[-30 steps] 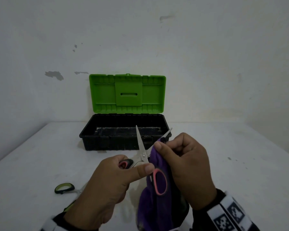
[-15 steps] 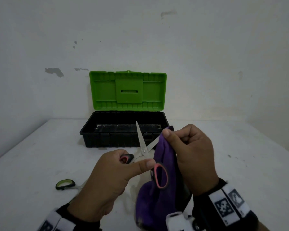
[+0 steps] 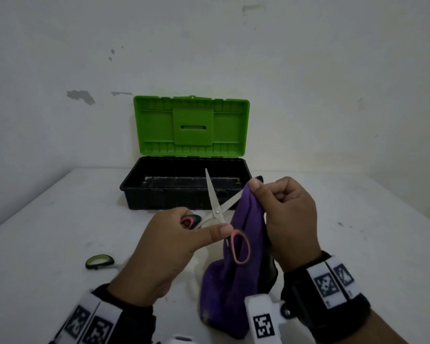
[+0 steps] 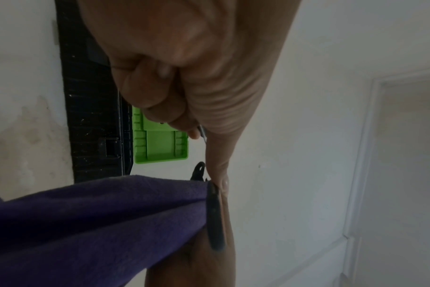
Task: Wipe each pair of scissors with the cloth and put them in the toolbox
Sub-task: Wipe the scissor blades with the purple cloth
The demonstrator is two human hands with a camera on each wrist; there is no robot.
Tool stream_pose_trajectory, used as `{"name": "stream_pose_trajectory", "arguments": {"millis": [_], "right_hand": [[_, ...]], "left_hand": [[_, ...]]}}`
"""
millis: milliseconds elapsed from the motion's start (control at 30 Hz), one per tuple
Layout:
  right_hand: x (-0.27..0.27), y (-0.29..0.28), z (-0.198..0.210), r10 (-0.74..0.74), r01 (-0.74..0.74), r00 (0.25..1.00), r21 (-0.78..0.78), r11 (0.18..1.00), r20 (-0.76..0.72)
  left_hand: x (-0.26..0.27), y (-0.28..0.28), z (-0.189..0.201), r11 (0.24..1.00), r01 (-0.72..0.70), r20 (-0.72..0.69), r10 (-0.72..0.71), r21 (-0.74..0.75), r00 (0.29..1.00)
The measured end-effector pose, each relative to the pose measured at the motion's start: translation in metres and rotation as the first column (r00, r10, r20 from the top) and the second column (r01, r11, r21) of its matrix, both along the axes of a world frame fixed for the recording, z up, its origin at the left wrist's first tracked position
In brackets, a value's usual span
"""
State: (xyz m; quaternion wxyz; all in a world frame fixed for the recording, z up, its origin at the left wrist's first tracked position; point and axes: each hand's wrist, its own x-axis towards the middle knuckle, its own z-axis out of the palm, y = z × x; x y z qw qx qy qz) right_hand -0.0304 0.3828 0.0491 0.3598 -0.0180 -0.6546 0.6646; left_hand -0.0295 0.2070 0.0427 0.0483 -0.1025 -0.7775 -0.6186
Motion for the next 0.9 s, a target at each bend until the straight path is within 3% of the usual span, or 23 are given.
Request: {"name": "stream_pose_trajectory", "arguments": {"millis": [167,367,633,767,900], "right_hand": [[0.006,-0.012,-0.009,0.065,-0.067,0.997,0.063,0.996,0.036],[0.001,0.000,0.005,0.048,-0.048,0.999,-0.017,0.999,0.013],[-0.010,0.023,0.017,-0.062,0.062,0.998,-0.013,0.998,0.015],[0.002,0.012,0.011,-0.065,0.059,0.998,0.184,0.981,0.027],[0.004,-0.006,-0.001,-0.125,0.101,0.991,0.333,0.938,0.053]], "left_hand": [[-0.002,0.001,0.000,1.000,0.014,0.028,-0.014,0.021,0.999],[0.003,0.007,0.004,0.998,0.018,-0.003,-0.018,0.061,1.000],[0.002,0.004,-0.001,0.984,-0.155,-0.107,0.145,-0.088,0.984],[0.005,0.007,0.000,0.941,-0.266,-0.227,0.218,-0.211,0.949],[0.006,0.013,-0.004,0.921,-0.320,-0.318,0.241,-0.222,0.917]]}}
